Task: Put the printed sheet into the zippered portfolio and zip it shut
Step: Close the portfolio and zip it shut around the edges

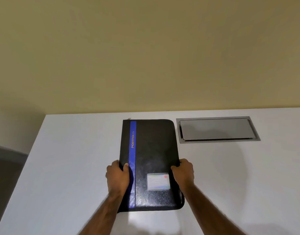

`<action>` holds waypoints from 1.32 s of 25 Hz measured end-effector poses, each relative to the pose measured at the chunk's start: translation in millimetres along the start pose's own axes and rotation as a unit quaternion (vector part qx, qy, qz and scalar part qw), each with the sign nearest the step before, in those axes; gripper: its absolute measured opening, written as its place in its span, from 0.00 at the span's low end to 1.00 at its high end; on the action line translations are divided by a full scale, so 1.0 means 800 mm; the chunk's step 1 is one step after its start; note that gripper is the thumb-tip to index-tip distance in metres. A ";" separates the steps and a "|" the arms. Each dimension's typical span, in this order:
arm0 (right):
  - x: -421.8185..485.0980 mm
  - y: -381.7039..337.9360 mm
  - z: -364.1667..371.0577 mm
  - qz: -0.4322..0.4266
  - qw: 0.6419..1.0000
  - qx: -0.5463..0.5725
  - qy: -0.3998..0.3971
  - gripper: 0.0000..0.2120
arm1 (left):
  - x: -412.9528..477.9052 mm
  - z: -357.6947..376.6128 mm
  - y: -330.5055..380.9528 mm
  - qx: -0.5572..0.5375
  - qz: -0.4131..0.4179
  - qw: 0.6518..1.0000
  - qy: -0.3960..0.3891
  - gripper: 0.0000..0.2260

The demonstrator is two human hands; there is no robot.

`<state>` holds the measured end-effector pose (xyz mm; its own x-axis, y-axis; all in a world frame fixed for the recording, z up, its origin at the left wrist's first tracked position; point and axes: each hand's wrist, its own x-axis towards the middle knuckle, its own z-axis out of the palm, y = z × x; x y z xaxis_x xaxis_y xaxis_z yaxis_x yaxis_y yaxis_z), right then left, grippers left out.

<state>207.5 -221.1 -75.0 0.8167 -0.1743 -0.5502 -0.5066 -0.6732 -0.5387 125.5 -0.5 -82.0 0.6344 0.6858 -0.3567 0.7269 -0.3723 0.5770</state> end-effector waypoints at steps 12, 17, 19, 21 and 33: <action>-0.010 0.024 -0.030 -0.039 0.994 0.104 0.001 0.07 | -0.053 -0.031 0.028 -0.182 -0.017 0.982 0.048 0.07; 0.014 -0.002 -0.045 -0.040 0.992 0.119 0.008 0.08 | -0.018 -0.020 0.040 -0.192 0.004 0.981 0.013 0.06; 0.024 -0.010 -0.044 -0.036 0.992 0.122 0.012 0.08 | 0.001 -0.016 0.041 -0.185 -0.005 0.983 -0.007 0.06; 0.032 -0.016 -0.040 -0.035 0.992 0.118 0.012 0.08 | 0.018 -0.012 0.040 -0.169 -0.010 0.985 -0.020 0.05; 0.063 -0.014 -0.022 -0.034 0.995 0.089 0.002 0.08 | 0.048 0.005 0.040 -0.125 -0.031 0.991 -0.031 0.03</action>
<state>259.0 -235.1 -85.7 0.8521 -0.1353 -0.5056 -0.4902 -0.5449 -0.6803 173.9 11.4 -80.1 0.6115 0.6595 -0.4372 0.6820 -0.1592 0.7138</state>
